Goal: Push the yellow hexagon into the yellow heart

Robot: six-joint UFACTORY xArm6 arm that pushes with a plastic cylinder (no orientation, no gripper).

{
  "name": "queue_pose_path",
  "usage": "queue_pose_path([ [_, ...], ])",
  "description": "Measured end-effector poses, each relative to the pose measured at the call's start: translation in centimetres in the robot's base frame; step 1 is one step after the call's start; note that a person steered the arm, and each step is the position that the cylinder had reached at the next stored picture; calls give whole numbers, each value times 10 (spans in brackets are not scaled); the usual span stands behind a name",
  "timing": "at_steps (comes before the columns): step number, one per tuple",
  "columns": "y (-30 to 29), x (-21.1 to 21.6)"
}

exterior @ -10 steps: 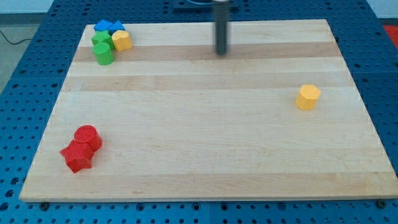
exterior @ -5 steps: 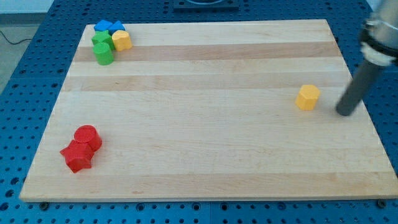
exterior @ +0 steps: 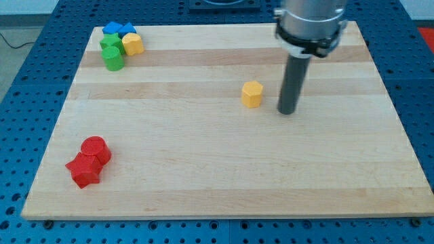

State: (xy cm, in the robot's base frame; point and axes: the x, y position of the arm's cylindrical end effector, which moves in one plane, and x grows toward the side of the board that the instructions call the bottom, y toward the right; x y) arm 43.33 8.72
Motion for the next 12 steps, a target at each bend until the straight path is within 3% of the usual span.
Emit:
queue_pose_path([
  [2, -151, -84],
  [3, -183, -94],
  [5, -123, -104],
  [6, -134, -125],
  [8, -227, -124],
  [10, -224, -99],
  [12, -226, -120],
])
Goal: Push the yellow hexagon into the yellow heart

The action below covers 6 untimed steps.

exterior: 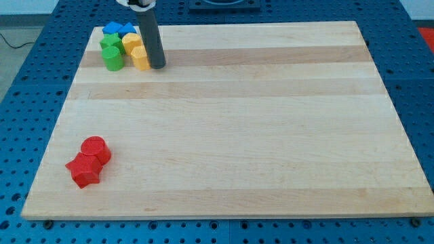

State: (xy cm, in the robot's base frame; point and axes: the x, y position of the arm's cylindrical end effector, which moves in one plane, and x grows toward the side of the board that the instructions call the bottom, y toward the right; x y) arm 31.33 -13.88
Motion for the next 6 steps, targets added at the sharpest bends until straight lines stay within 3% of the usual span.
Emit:
queue_pose_path([
  [2, -3, -19],
  [4, -3, 17],
  [6, -35, 8],
])
